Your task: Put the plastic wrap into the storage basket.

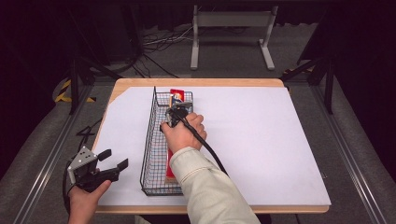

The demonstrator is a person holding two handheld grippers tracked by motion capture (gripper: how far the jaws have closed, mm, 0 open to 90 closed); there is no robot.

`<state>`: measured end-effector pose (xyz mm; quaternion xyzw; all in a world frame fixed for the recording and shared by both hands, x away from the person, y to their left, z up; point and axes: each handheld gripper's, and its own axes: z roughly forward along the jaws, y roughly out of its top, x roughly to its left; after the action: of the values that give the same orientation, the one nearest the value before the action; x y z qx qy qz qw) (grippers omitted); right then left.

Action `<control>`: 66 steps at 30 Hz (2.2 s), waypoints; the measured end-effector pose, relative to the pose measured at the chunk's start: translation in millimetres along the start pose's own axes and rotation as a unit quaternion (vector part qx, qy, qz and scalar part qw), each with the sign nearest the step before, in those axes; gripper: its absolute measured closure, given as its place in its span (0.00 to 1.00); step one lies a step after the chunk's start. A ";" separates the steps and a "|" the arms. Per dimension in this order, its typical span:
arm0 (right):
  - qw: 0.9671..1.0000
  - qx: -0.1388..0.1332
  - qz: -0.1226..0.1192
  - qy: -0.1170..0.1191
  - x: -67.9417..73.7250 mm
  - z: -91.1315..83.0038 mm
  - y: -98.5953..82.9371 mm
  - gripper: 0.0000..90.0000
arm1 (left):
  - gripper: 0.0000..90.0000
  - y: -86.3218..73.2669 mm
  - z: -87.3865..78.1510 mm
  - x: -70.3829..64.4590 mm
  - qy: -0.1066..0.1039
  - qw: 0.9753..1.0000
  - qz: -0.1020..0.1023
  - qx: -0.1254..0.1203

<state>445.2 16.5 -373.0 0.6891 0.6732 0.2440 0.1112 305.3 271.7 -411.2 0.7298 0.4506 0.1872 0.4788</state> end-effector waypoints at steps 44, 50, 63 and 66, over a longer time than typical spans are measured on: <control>0.999 0.019 -0.022 -0.043 7.0 32.6 -14.7 0.44 | 0.24 -0.4 -0.2 1.0 -0.003 1.000 0.001 0.000; 0.998 0.022 -0.026 -0.046 6.5 34.9 -16.3 0.44 | 0.24 -0.5 0.1 1.0 -0.004 1.000 0.000 0.000; 0.999 0.004 -0.036 -0.027 6.1 26.7 -13.3 0.39 | 0.24 0.7 2.6 0.7 -0.006 1.000 0.002 0.000; 0.999 -0.001 -0.040 -0.022 7.2 22.8 -12.4 0.37 | 0.24 1.2 5.5 -0.3 -0.008 1.000 0.003 0.004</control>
<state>445.3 28.4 -397.1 0.6665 0.6976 0.2246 0.1366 309.6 268.4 -412.7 0.7346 0.4448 0.1810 0.4793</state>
